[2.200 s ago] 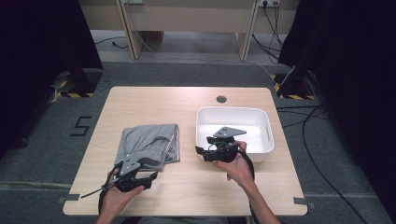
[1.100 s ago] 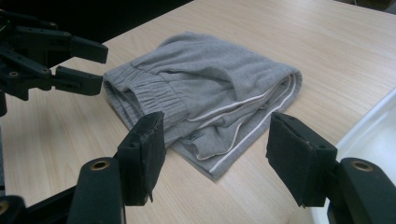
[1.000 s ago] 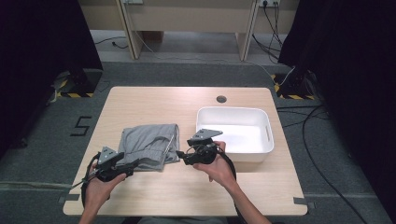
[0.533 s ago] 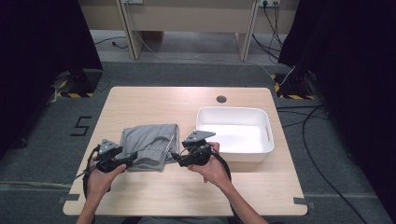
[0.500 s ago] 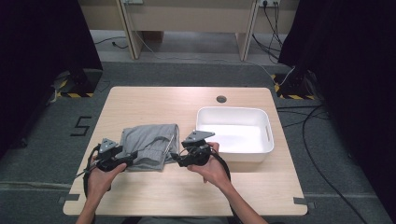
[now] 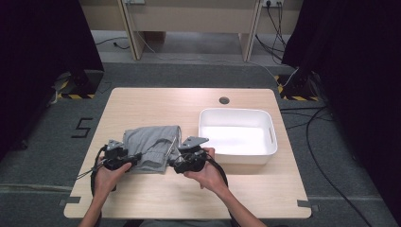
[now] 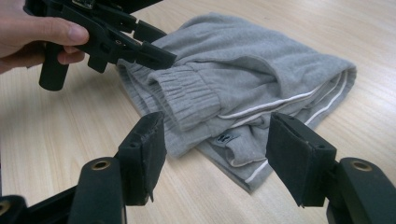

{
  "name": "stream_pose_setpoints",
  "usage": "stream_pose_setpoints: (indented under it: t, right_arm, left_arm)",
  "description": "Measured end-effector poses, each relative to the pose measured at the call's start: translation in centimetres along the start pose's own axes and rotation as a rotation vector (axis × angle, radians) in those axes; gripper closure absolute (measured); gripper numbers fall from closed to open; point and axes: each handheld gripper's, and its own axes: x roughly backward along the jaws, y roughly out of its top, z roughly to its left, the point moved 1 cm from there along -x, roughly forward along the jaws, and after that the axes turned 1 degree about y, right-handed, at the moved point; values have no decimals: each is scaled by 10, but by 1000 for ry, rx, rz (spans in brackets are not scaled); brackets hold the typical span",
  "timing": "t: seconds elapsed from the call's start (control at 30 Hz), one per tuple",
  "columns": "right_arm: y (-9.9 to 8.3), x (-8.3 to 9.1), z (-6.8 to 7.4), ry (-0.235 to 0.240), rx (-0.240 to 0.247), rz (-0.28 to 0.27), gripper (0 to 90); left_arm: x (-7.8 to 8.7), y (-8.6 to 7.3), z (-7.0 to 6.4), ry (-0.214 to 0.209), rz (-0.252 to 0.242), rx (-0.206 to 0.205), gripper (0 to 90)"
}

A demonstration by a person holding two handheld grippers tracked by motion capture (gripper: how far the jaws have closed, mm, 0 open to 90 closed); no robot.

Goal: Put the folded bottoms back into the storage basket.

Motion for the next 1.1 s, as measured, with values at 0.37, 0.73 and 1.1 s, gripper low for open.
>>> stream_pose_setpoints:
  t: [0.37, 0.73, 1.1]
  right_arm:
    - [-8, -10, 5, 10, 11, 37, 381]
    - [-16, -14, 9, 9, 15, 60, 378]
    - [-28, -21, 11, -18, -1, 94, 363]
  left_arm:
    - [12, -13, -5, -54, 30, -4, 426]
    - [42, -40, -25, -95, 53, -62, 428]
    - [62, -60, -39, -152, 69, -60, 417]
